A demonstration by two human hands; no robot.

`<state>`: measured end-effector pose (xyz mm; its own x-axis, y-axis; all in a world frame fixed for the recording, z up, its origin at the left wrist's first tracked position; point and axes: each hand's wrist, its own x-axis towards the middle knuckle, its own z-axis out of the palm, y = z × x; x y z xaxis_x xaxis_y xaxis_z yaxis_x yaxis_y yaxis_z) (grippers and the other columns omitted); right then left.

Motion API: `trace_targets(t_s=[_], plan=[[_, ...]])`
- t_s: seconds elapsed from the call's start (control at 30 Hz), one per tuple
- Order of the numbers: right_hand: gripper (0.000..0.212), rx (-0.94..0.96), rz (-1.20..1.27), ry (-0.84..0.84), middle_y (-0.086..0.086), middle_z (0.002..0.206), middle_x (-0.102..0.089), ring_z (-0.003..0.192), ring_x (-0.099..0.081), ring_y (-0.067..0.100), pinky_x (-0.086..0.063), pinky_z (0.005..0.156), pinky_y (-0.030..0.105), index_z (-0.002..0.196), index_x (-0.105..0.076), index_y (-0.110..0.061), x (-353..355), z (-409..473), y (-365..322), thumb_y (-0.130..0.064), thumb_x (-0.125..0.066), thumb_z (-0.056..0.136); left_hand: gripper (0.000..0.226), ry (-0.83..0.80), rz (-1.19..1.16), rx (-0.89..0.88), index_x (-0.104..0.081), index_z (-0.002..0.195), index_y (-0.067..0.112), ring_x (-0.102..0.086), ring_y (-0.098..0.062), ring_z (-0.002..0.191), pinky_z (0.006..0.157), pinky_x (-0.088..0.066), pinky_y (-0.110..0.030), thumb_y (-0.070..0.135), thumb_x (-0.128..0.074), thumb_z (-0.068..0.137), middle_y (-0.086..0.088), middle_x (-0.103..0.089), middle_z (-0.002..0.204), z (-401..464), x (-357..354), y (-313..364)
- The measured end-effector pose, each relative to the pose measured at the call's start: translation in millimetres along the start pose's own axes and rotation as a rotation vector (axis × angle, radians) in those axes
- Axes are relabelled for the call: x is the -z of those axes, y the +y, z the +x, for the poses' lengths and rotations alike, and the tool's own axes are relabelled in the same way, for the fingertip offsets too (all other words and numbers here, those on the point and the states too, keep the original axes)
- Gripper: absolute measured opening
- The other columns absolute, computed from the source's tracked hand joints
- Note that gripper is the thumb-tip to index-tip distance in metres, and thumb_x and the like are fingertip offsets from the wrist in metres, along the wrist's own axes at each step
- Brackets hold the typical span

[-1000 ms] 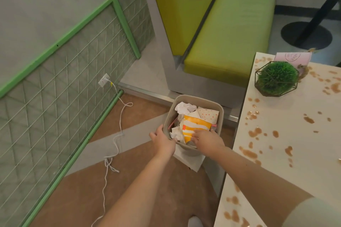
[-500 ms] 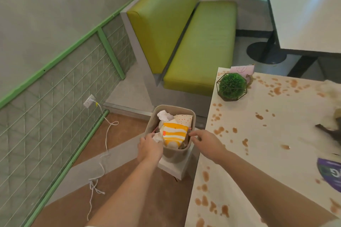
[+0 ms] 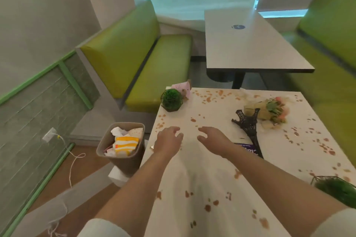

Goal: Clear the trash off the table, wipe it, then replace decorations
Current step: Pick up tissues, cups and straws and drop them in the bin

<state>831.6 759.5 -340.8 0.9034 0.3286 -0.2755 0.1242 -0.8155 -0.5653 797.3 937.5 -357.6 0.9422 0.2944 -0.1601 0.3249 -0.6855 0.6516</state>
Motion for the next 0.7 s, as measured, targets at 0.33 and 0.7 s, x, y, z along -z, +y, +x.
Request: trace_targets(t_s=[0.33, 0.7], plan=[[0.045, -0.041, 0.068, 0.141, 0.005, 0.145, -0.050, 0.127, -0.050, 0.023, -0.045, 0.097, 0.032, 0.143, -0.050, -0.019, 96, -75, 119, -0.029, -0.048, 0.099, 0.039, -0.058, 0.023, -0.163, -0.056, 0.132, 0.028, -0.049, -0.019, 0.124, 0.100, -0.046, -0.042, 0.041, -0.054, 0.095, 0.005, -0.058, 0.132, -55, -99, 155], [0.035, -0.152, 0.105, 0.291, -0.001, 0.138, -0.055, 0.109, -0.058, 0.021, -0.053, 0.078, 0.033, 0.133, -0.058, -0.025, 152, -88, 216, -0.029, -0.049, 0.100, 0.037, -0.146, 0.068, -0.257, -0.058, 0.130, 0.031, -0.056, -0.018, 0.116, 0.095, -0.051, -0.042, 0.041, -0.053, 0.095, 0.005, -0.061, 0.130, -42, -165, 237]])
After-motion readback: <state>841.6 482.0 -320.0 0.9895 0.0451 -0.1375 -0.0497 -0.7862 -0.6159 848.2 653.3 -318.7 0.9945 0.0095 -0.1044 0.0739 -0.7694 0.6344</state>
